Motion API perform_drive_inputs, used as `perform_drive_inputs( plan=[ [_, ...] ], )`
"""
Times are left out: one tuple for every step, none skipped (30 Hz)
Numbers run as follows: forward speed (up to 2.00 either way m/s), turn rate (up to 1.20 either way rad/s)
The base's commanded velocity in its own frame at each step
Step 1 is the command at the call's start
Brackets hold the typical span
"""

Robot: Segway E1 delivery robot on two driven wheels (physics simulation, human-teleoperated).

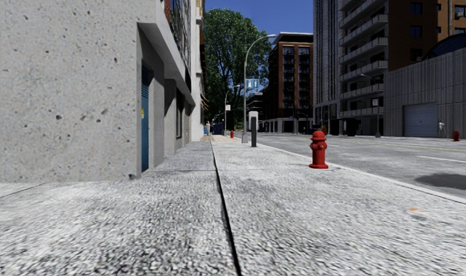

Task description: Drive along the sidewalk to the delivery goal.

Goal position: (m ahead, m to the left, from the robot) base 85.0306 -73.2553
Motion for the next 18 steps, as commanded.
perform_drive_inputs(
  plan=[
    [2.0,0.0],
    [2.0,0.0],
    [2.0,0.0],
    [2.0,0.0],
    [2.0,0.0],
    [2.0,0.0],
    [2.0,0.0],
    [2.0,0.0],
    [2.0,0.0],
    [2.0,0.0],
    [2.0,0.0],
    [2.0,0.0],
    [2.0,0.0],
    [2.0,0.0],
    [2.0,0.0],
    [2.0,0.0],
    [2.0,0.0],
    [2.0,0.0]
  ],
)
